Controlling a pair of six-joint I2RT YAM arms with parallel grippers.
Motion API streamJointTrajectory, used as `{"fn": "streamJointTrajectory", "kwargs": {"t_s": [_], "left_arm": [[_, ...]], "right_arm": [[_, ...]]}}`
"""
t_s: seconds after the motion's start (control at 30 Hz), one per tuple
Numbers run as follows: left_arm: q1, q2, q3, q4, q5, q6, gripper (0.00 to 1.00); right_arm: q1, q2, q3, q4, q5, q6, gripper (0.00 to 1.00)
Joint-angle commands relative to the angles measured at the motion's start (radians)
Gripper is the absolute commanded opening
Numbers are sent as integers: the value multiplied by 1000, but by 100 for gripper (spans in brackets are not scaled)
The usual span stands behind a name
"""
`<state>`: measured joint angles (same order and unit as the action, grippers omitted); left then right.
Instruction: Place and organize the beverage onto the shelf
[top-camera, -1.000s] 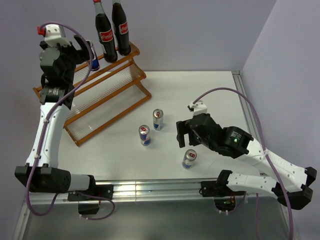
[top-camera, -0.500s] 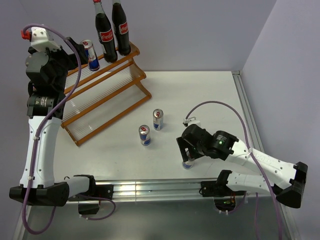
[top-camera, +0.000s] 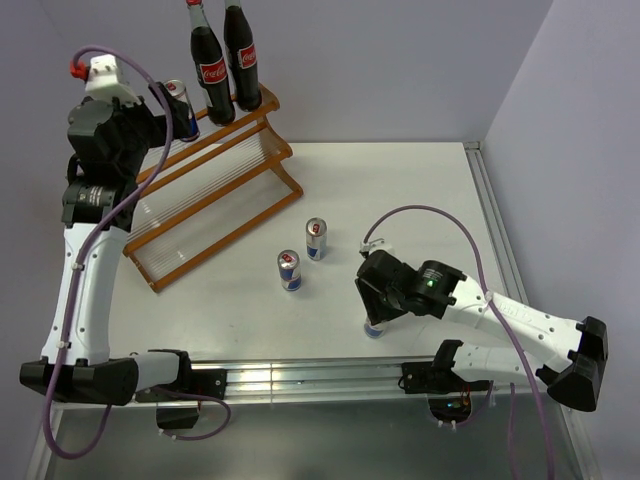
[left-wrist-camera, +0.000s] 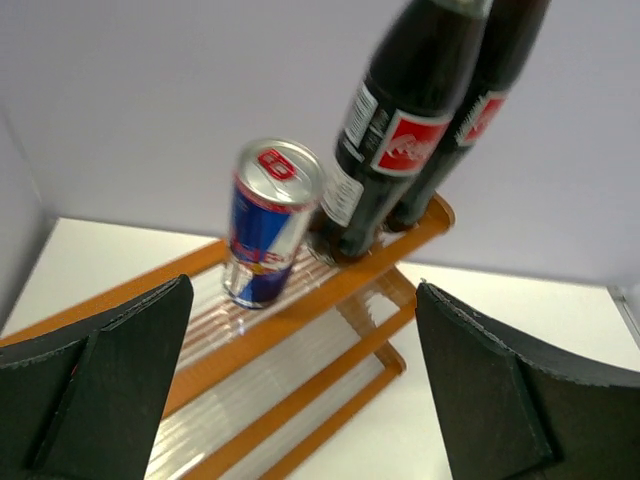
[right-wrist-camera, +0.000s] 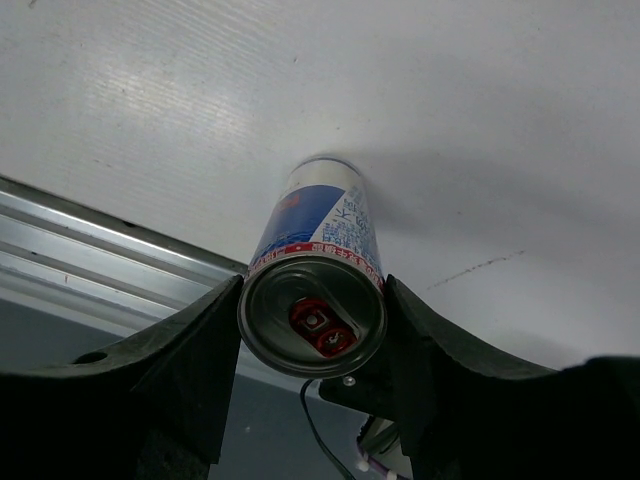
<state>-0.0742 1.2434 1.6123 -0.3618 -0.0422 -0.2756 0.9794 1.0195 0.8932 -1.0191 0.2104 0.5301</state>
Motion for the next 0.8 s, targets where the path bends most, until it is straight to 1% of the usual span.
{"fn": "streamJointTrajectory", "kwargs": {"t_s": [0.0, 0.07, 0.13, 0.2, 0.27, 0.33, 0.37, 0.53, 0.57, 0.63, 0.77], "left_arm": [[-55, 19, 44, -23, 33, 3, 100], [-105, 25, 49, -28, 24, 4, 100], [-137, 31, 52, -29, 21, 6, 100], [-193, 30, 49, -26, 7, 7, 100], [-257, 24, 25, -19, 5, 13, 99], [-295, 16, 3, 0, 10, 18, 99], [-326, 11, -24, 7, 25, 18, 99], [-412, -18, -127, 98, 65, 32, 99], [-445, -22, -170, 115, 79, 38, 99], [-485, -39, -248, 179, 82, 52, 99], [-610, -53, -370, 279, 64, 90, 99]], "right_arm": [[7, -13, 59, -7, 10, -7, 42], [7, -21, 87, -27, 29, -5, 39], [7, -32, 107, -41, 52, -4, 39], [7, -39, 139, -61, 67, -9, 38], [5, -45, 168, -76, 89, -13, 38], [4, -52, 188, -105, 106, -13, 38], [2, -55, 206, -114, 122, -13, 38], [-8, -79, 268, -170, 152, -22, 38], [-10, -85, 288, -179, 158, -28, 38], [-18, -88, 314, -190, 161, -38, 38], [-45, -82, 354, -211, 161, -65, 37]]}}
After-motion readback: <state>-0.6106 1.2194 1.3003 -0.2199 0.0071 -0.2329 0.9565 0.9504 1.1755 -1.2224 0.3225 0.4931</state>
